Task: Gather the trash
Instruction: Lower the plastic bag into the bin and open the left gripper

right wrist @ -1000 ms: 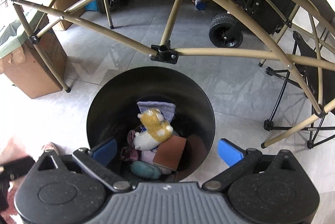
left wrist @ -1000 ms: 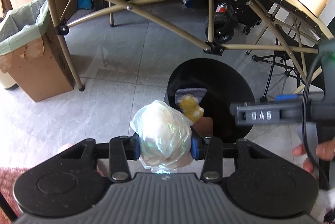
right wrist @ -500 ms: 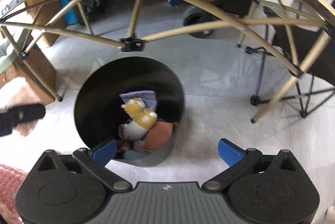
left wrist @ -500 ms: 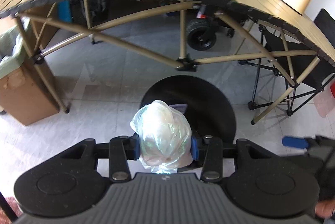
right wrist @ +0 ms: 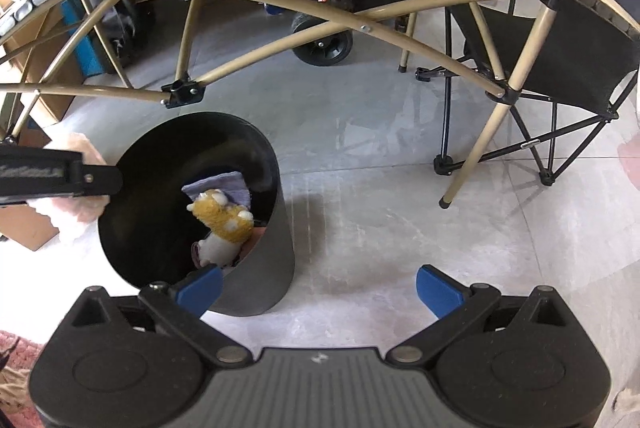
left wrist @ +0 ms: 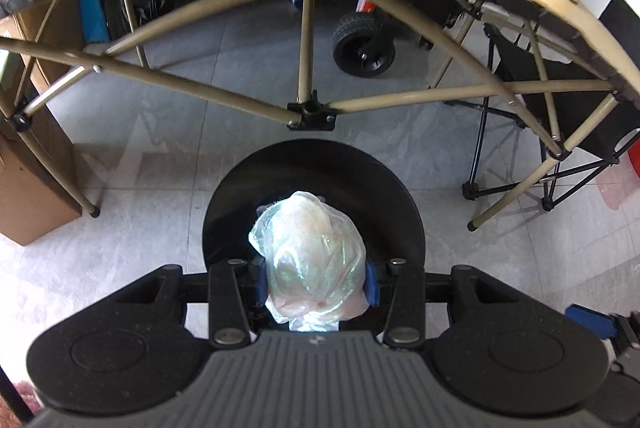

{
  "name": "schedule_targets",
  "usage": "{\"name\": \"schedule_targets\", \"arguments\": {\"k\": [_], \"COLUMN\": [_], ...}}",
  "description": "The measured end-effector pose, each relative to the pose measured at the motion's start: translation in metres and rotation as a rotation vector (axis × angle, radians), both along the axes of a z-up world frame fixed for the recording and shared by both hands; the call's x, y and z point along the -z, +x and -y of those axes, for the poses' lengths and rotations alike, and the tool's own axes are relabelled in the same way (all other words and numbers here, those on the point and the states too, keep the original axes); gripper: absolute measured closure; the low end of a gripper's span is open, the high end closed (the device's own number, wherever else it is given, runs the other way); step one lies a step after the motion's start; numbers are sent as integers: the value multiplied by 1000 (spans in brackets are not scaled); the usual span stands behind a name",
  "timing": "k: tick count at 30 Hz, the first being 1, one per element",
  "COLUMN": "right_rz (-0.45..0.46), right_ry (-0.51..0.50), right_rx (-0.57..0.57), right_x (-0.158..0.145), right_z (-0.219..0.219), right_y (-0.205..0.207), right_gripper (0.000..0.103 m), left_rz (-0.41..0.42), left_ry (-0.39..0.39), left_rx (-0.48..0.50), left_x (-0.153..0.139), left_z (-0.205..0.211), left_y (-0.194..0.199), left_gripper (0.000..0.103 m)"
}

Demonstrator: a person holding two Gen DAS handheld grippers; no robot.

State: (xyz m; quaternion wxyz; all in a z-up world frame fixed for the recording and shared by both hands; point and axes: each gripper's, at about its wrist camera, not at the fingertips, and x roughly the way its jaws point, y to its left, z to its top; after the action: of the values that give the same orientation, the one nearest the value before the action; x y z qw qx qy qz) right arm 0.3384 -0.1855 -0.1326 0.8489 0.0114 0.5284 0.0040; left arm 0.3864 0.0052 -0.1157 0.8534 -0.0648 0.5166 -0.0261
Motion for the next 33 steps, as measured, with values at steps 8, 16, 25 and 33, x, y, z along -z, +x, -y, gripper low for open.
{"name": "schedule_targets", "arguments": {"k": [8,16,25,33], "right_rz": [10,15,23,39], "right_ry": [-18,-23,-22,-23], "right_rx": [34,58,64,57], "right_x": [3,4,0,-11], "right_z": [8,15,16,15], "right_y": [6,8,5,-11], "right_gripper": [0,0,0,0], "left_rz": [-82,-109,-78,-53], "left_ry": [16,41,60,66], "left_rx": [-11,8,40,9], "left_x": [26,37,29,19], "left_z": [2,12,17,6], "left_y": [18,23,15,3], "left_gripper": [60,55,0,0]}}
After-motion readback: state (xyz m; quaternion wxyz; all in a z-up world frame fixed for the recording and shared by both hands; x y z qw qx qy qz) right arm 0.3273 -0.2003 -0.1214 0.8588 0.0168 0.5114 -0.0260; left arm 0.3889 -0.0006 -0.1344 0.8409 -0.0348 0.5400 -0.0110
